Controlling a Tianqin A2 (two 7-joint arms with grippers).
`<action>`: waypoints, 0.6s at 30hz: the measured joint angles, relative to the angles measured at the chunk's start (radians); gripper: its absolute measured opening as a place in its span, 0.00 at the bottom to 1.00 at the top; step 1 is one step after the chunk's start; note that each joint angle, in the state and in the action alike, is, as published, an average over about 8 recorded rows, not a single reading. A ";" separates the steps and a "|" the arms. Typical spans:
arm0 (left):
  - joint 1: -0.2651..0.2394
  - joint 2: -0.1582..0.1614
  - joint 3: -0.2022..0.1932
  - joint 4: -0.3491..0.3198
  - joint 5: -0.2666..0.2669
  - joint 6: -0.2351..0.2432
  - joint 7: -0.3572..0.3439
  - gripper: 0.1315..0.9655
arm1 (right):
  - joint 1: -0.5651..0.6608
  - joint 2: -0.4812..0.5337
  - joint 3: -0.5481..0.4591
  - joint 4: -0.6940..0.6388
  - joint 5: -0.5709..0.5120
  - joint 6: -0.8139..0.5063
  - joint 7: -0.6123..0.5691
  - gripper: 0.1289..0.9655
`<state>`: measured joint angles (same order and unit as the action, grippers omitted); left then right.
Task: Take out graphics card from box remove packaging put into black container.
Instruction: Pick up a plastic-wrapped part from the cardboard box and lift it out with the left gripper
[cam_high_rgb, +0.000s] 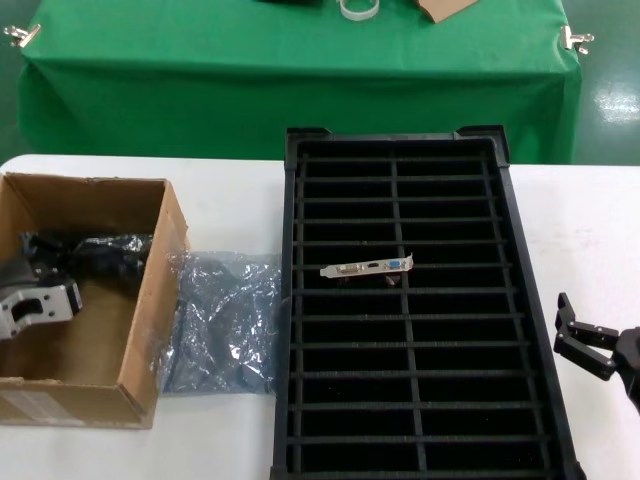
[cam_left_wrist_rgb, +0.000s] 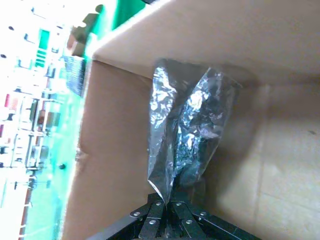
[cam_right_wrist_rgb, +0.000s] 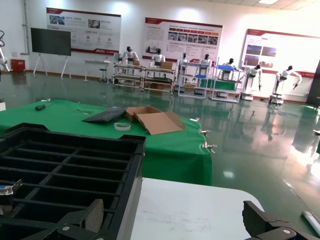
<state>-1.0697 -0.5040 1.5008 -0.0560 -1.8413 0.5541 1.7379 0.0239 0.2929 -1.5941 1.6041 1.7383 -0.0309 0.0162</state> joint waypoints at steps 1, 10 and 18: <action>0.004 -0.002 -0.002 -0.009 -0.002 0.008 -0.009 0.01 | 0.000 0.000 0.000 0.000 0.000 0.000 0.000 1.00; 0.116 -0.032 0.001 -0.230 0.000 0.053 -0.184 0.01 | 0.000 0.000 0.000 0.000 0.000 0.000 0.000 1.00; 0.257 -0.081 0.000 -0.482 0.005 0.063 -0.376 0.01 | 0.000 0.000 0.000 0.000 0.000 0.000 0.000 1.00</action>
<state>-0.8126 -0.5847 1.5013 -0.5381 -1.8368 0.6172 1.3616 0.0239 0.2929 -1.5941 1.6041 1.7384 -0.0309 0.0162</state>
